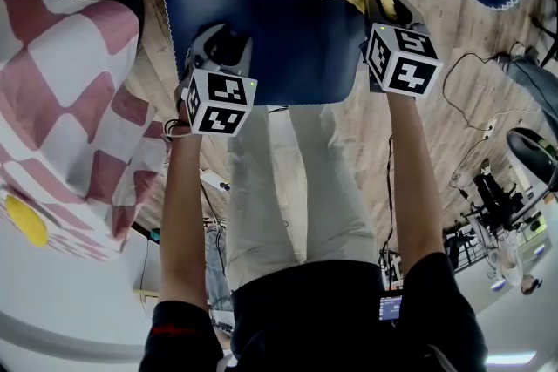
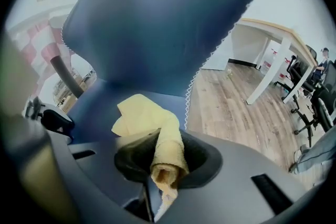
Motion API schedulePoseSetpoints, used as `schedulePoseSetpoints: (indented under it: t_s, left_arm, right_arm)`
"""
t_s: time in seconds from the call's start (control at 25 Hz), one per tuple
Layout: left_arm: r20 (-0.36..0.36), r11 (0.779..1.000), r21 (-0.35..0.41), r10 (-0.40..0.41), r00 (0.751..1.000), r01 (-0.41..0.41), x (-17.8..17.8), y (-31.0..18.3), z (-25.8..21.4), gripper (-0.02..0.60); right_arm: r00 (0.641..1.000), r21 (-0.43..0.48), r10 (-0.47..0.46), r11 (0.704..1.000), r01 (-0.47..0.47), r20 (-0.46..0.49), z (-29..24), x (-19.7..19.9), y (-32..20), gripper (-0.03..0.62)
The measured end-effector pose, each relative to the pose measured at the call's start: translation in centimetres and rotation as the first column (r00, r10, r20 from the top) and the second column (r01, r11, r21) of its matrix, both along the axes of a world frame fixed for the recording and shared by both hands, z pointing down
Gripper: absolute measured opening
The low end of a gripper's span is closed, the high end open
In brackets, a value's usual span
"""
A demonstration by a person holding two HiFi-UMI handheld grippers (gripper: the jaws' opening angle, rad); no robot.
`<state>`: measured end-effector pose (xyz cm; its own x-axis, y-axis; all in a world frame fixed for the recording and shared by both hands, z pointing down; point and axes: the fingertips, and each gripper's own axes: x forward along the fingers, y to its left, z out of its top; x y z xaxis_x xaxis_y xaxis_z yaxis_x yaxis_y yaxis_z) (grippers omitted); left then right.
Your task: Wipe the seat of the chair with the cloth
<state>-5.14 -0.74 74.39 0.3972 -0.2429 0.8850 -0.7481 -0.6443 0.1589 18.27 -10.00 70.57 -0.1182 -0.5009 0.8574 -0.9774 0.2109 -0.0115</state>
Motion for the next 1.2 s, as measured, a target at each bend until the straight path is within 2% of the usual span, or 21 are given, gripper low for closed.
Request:
schedulePoseSetpoints:
  t_s: [0.52,1.2]
  left_arm:
    - [0.001,1.0,0.003,-0.002,1.0,0.002,0.8,-0.3,0.2,0.172]
    - [0.0,1.0,0.014,-0.011,1.0,0.011,-0.3,0.2,0.0,0.172]
  right_arm:
    - [0.999,0.01,-0.022,1.0,0.022,-0.048,0.1,1.1,0.0,0.075]
    - [0.989,0.022,-0.145,0.989,0.145,0.011,-0.1,-7.0,-0.5,0.075]
